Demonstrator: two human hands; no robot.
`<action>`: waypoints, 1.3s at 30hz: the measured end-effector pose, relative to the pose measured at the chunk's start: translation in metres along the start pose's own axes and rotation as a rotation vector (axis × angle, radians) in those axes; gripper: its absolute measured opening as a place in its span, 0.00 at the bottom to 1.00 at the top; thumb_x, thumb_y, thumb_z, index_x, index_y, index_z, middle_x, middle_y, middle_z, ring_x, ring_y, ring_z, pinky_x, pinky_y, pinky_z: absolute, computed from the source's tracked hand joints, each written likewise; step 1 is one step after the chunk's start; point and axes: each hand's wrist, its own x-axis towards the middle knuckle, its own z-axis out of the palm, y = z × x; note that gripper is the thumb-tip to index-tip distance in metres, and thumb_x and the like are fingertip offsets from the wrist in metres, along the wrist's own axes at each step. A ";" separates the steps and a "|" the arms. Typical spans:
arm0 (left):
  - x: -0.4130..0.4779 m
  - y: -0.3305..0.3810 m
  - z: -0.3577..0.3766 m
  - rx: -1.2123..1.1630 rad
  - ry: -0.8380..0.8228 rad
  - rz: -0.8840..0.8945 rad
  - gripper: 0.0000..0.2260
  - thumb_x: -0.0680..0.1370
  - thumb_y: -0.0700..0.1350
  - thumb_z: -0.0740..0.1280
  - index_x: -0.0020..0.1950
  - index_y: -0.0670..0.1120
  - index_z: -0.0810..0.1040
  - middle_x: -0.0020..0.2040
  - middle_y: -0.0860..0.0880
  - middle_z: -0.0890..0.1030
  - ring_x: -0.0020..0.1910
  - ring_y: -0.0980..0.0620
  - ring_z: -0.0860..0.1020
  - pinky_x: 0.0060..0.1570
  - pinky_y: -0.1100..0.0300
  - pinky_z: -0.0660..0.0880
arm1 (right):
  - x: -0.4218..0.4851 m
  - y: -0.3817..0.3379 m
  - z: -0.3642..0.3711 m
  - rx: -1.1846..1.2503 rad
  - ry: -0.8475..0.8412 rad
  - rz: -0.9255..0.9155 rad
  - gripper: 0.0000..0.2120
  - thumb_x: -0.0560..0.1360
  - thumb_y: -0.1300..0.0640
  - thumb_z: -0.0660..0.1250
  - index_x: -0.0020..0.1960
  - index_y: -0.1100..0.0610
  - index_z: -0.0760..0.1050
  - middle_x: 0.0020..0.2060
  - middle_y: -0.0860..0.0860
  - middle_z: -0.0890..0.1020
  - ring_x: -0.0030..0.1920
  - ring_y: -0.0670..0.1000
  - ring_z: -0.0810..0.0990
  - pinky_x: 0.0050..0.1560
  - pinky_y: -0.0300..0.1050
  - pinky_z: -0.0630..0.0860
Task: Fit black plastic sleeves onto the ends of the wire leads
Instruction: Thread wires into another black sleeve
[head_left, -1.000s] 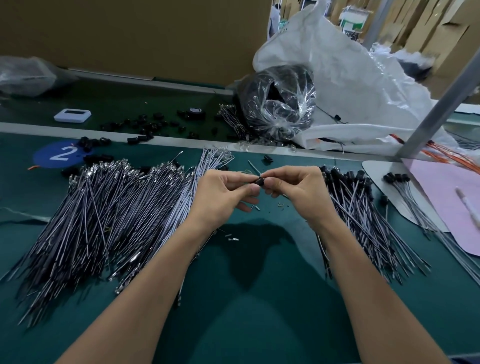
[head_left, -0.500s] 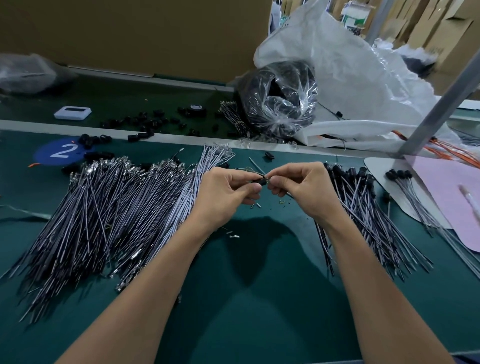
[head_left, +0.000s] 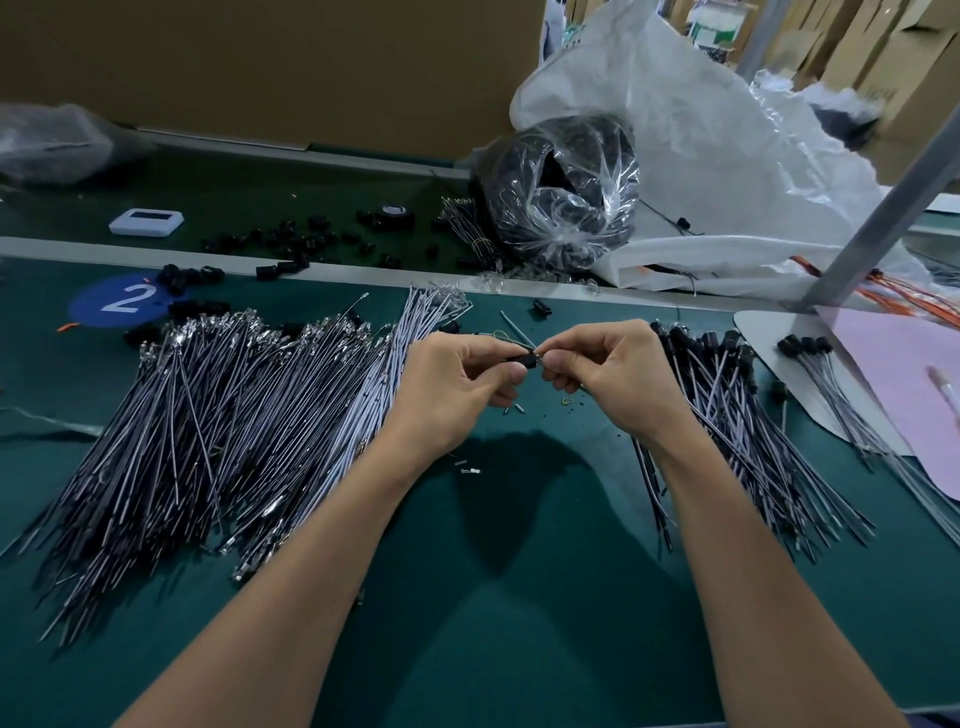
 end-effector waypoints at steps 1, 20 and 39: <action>0.000 0.000 0.000 0.000 0.001 -0.003 0.09 0.75 0.32 0.71 0.51 0.44 0.83 0.38 0.44 0.85 0.34 0.52 0.83 0.38 0.62 0.81 | 0.000 0.001 0.001 -0.004 -0.002 0.004 0.12 0.74 0.69 0.70 0.40 0.53 0.82 0.29 0.48 0.82 0.28 0.44 0.79 0.36 0.36 0.77; 0.000 0.001 -0.007 -0.155 -0.056 0.010 0.09 0.75 0.31 0.69 0.50 0.42 0.83 0.35 0.48 0.85 0.35 0.48 0.85 0.38 0.60 0.81 | -0.005 0.005 0.010 0.312 -0.055 0.012 0.09 0.71 0.72 0.70 0.50 0.63 0.82 0.31 0.54 0.84 0.30 0.48 0.79 0.34 0.37 0.76; 0.001 0.014 -0.021 -0.322 0.230 -0.077 0.23 0.84 0.55 0.52 0.55 0.43 0.82 0.40 0.43 0.86 0.37 0.45 0.85 0.37 0.59 0.81 | -0.026 -0.029 -0.072 0.496 0.188 -0.041 0.08 0.74 0.55 0.66 0.41 0.52 0.83 0.40 0.48 0.84 0.42 0.46 0.80 0.45 0.36 0.78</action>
